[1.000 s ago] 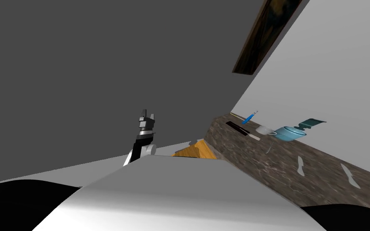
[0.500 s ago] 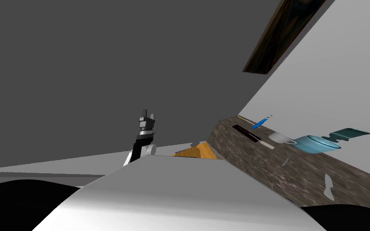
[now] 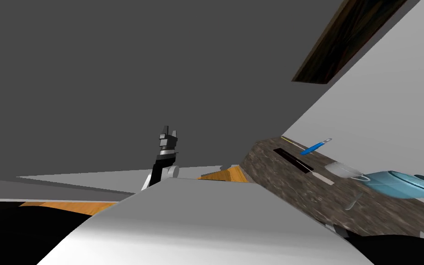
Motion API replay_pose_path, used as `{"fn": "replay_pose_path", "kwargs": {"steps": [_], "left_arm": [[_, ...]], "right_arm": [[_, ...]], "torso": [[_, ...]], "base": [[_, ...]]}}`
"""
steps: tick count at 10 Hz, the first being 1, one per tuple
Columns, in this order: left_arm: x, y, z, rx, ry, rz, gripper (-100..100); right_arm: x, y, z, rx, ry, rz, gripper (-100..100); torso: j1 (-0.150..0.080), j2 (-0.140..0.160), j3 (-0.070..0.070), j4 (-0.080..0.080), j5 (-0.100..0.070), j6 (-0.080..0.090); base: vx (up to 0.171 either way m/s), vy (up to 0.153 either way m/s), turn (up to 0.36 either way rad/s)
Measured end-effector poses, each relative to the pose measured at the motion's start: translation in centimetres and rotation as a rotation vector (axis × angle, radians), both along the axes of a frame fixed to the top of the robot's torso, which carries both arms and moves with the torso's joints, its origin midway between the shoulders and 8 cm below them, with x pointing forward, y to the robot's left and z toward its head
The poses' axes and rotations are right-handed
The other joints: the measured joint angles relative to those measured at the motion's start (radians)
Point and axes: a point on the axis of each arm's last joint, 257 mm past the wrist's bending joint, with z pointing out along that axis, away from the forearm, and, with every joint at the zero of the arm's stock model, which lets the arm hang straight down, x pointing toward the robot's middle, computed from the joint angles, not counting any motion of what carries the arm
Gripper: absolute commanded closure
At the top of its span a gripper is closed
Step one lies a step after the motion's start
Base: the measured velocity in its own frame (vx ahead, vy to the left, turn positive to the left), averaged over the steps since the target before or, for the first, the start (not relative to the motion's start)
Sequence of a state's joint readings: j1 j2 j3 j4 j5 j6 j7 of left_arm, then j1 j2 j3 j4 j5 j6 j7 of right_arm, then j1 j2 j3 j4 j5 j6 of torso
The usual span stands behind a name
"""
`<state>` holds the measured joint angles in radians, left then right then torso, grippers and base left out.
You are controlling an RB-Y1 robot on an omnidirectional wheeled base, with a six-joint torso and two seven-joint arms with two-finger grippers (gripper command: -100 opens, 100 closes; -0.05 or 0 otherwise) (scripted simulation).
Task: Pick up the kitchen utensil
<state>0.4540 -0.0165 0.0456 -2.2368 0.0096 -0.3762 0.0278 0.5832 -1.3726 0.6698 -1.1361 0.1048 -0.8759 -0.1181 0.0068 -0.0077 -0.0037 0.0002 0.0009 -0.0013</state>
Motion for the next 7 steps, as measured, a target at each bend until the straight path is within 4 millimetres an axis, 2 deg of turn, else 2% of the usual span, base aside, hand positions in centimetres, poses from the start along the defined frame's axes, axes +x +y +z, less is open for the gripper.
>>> {"fn": "replay_pose_path", "kwargs": {"steps": [1, 2, 4, 5, 7], "left_arm": [[0.0, 0.0, 0.0, 0.0, 0.0, 0.0, 0], [0.0, 0.0, 0.0, 0.0, 0.0, 0.0, 0], [0.0, 0.0, 0.0, 0.0, 0.0, 0.0, 0], [0.0, 0.0, 0.0, 0.0, 0.0, 0.0, 0], [0.0, 0.0, 0.0, 0.0, 0.0, 0.0, 0]], "right_arm": [[-0.3, -2.1, 0.5, -0.046, 0.022, 0.018, -100], [-0.4, -3.1, 0.8, -0.072, 0.035, 0.03, -100], [-1.1, -7.2, 1.7, -0.172, 0.079, 0.069, -100], [-1.3, -8.4, 2.5, -0.202, 0.092, 0.082, -100], [-1.4, -12.3, 4.8, -0.298, 0.123, 0.122, -100]], "torso": [[-0.001, -0.001, 0.0, 0.0, 0.0, -0.001], [-0.001, 0.0, 0.0, 0.0, 0.0, 0.0], [-0.003, -0.002, -0.001, 0.0, -0.001, -0.001], [-0.003, -0.002, -0.001, 0.0, -0.001, 0.0], [-0.005, -0.003, -0.002, -0.001, -0.001, -0.001]], "base": [[0.038, -0.044, 0.115], [0.049, -0.04, 0.184], [0.057, -0.081, 0.195], [0.05, -0.097, 0.137], [0.072, -0.133, 0.245]]}}
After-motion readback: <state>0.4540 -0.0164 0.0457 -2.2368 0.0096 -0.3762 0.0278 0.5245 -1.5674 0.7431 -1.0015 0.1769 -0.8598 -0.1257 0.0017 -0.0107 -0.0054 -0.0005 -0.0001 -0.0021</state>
